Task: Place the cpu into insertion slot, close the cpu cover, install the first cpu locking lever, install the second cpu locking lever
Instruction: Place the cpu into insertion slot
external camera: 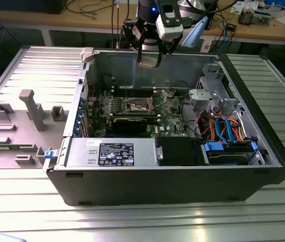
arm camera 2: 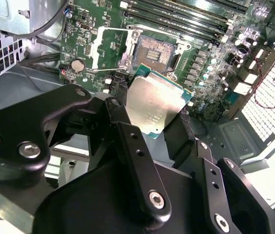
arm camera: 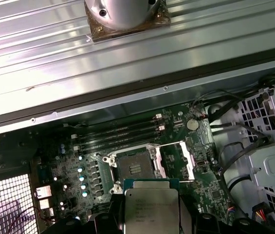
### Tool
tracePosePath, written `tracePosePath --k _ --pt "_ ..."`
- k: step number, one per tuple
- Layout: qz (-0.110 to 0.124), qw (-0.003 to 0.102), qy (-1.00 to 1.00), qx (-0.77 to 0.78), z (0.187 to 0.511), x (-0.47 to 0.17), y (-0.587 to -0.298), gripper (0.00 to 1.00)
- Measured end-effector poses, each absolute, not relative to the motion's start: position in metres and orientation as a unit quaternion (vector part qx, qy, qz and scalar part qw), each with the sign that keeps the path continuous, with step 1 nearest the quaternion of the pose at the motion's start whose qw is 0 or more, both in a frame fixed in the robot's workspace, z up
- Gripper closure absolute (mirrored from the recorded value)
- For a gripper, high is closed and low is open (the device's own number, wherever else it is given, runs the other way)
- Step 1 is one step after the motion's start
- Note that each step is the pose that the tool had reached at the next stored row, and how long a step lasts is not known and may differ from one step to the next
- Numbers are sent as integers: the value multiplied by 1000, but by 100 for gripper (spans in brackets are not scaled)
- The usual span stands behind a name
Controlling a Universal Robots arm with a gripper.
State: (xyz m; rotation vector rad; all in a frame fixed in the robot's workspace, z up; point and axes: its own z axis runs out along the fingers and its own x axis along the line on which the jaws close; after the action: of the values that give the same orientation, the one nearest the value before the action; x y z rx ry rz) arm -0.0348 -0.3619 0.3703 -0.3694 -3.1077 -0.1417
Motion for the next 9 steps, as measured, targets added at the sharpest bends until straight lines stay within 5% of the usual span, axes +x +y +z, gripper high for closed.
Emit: tracePosePath --k 9 --pt "-45 4 -989 -138 370 -35 -362 45"
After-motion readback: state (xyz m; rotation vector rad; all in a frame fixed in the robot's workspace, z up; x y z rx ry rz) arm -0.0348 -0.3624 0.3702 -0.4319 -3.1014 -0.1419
